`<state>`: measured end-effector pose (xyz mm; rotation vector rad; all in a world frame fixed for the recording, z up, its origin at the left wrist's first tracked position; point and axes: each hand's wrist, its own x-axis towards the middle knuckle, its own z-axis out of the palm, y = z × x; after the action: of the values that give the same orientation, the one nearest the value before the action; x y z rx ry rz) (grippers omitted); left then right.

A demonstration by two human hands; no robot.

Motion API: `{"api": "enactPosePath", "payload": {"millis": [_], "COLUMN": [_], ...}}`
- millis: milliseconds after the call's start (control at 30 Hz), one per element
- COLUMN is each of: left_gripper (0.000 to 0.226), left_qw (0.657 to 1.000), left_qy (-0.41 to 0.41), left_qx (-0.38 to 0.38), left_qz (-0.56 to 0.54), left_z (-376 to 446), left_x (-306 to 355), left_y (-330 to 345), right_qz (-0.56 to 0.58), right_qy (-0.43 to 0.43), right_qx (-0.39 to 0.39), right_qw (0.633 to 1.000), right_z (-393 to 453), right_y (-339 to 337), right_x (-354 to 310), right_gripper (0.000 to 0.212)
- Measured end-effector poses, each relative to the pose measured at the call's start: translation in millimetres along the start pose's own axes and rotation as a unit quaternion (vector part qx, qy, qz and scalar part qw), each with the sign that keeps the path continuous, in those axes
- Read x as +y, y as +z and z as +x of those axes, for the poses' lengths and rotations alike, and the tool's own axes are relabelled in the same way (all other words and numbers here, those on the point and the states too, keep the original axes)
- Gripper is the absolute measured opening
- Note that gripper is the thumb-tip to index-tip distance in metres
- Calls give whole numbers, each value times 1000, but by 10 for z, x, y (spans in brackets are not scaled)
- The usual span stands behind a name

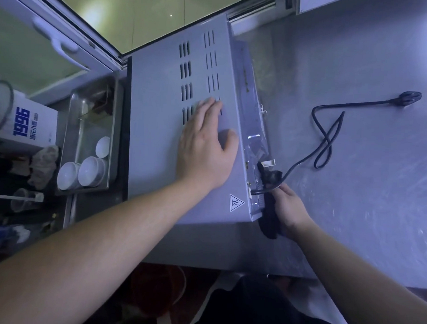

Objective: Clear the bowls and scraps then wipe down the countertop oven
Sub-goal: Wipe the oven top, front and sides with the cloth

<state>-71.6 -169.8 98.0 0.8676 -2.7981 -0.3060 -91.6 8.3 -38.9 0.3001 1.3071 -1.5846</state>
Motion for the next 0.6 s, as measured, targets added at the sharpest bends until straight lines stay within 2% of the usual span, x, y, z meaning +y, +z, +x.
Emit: {"api": "enactPosePath", "payload": {"millis": [133, 200, 400, 600], "left_gripper": [61, 62, 62, 64], "left_qw": [1000, 1000, 1000, 1000], "left_qy": [-6, -5, -7, -9], "left_qx": [-2, -2, -4, -7], "left_qz": [0, 1, 4, 4], "left_z": [-2, -4, -8, -4], "left_x": [-5, 2, 9, 14], "left_y": [-1, -5, -12, -17], "right_qz": [-52, -52, 38, -14], "right_qy": [-21, -4, 41, -16], "right_qx": [15, 15, 2, 15], "right_qw": [998, 999, 998, 1000], "right_z": [128, 51, -175, 26], "right_y": [-7, -30, -152, 3], "right_x": [39, 83, 163, -78], "right_gripper": [23, 25, 18, 14]}}
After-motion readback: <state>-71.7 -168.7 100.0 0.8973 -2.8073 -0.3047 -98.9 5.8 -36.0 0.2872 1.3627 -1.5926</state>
